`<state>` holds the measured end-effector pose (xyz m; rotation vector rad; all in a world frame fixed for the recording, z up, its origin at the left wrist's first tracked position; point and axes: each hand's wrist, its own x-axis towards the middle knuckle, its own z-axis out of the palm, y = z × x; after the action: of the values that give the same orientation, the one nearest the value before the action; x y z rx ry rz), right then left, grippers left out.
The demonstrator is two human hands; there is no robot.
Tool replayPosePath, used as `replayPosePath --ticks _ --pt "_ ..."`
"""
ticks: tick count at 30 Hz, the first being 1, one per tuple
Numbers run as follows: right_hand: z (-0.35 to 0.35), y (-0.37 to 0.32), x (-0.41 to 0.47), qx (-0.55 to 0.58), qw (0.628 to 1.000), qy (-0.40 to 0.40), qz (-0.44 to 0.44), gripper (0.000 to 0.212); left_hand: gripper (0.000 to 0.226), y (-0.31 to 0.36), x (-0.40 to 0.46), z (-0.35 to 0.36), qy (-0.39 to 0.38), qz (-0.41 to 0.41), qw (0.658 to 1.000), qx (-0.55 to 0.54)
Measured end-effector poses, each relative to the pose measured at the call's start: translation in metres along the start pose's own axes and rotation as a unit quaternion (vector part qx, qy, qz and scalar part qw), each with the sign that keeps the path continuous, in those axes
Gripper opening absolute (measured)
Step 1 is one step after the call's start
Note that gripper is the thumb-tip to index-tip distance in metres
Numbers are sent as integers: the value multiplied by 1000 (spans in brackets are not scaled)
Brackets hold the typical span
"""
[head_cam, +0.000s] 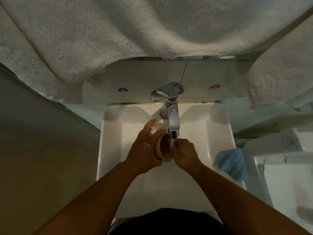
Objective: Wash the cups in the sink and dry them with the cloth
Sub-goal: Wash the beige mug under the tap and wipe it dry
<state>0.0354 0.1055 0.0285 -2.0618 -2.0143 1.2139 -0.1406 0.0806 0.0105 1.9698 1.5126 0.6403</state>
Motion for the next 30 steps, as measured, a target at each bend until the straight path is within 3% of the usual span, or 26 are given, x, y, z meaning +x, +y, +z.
replayPosePath --ticks 3,6,7,8,10,12,13,14,15,17,18,19,21,23,30 --pt "1 -5 -5 219 972 -49 67 20 118 -5 1 2 -22 7 1000 -15" --pt "-3 -9 -9 398 890 -148 168 19 113 -1 -4 10 4 -19 999 -31" --pt "-5 -7 -8 398 885 -167 174 19 108 3 -5 10 7 -30 999 -43" --pt "-8 -4 -6 355 905 -167 163 23 101 8 -4 8 8 -40 998 -56" --pt "-19 0 -3 125 980 -127 84 33 87 12 -1 4 0 -52 996 -72" --pt "-23 4 -3 -123 990 -63 -18 31 85 12 1 2 -30 -74 992 -93" --pt "-24 6 -5 -146 988 -31 -46 31 87 9 2 3 -40 -86 990 -109" --pt "-24 11 -7 -102 993 6 -53 34 89 7 1 4 -50 -96 987 -122" --pt "-22 19 -12 10 999 27 -30 41 92 6 1 6 -62 -106 983 -133" --pt "-19 28 -19 225 974 -14 -7 79 96 4 -2 8 -81 -125 976 -157" --pt "-17 30 -22 271 961 -49 -36 95 96 4 -3 9 -88 -139 971 -175" --pt "-14 30 -25 298 949 -74 -75 97 94 5 -4 12 -93 -154 965 -188" --pt "-1 25 -25 299 945 -68 -117 81 93 3 -8 15 -99 -170 958 -207" --pt "7 18 -24 276 956 -37 -90 72 98 -4 -13 17 -105 -186 949 -231" --pt "9 21 -27 186 978 38 -80 63 94 -18 -27 30 -121 -239 940 -211"
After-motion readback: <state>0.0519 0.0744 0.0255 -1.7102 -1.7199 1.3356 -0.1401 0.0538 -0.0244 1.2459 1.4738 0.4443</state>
